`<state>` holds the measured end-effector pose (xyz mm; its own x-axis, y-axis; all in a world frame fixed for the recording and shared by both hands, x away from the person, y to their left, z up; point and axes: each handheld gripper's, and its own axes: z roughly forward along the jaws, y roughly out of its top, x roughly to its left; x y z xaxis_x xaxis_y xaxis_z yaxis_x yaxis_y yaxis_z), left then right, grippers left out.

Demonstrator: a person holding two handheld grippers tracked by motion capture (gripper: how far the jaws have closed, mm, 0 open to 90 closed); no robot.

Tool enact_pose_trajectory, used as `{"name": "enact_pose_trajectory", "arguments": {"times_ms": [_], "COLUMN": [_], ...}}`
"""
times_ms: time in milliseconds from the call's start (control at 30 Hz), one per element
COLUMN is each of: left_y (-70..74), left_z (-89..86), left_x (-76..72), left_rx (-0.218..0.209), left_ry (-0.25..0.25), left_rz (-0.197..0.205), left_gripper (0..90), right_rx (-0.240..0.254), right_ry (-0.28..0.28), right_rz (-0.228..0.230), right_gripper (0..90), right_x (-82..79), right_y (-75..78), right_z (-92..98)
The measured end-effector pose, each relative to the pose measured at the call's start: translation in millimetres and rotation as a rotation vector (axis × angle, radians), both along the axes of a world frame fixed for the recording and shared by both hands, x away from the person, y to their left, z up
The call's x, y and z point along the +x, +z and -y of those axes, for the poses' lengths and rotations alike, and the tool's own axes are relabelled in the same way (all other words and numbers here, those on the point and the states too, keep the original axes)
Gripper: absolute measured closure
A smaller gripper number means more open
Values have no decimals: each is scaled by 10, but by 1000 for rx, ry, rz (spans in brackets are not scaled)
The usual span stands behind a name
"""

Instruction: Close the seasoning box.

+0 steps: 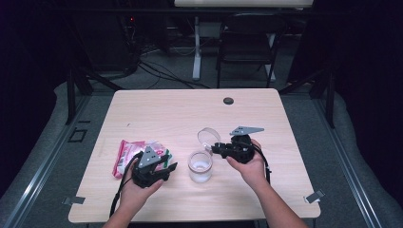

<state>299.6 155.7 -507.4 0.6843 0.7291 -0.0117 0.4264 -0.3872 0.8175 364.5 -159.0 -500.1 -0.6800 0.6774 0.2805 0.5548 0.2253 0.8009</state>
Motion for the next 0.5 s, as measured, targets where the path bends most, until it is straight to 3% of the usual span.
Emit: {"name": "enact_pose_trajectory", "arguments": {"times_ms": [200,500], "left_y": [-21,-13], "left_z": [-12,-4], "left_x": [-21,-9], "left_rx": [10,4], "left_ry": [3,1], "left_rz": [16,32], "left_gripper": [536,520], "right_rx": [15,-19], "right_ry": [-10,-43], "right_rz": [14,34], "right_gripper": [736,674], "right_x": [60,22], "right_y": [-27,-14], "right_z": [-21,-23]}}
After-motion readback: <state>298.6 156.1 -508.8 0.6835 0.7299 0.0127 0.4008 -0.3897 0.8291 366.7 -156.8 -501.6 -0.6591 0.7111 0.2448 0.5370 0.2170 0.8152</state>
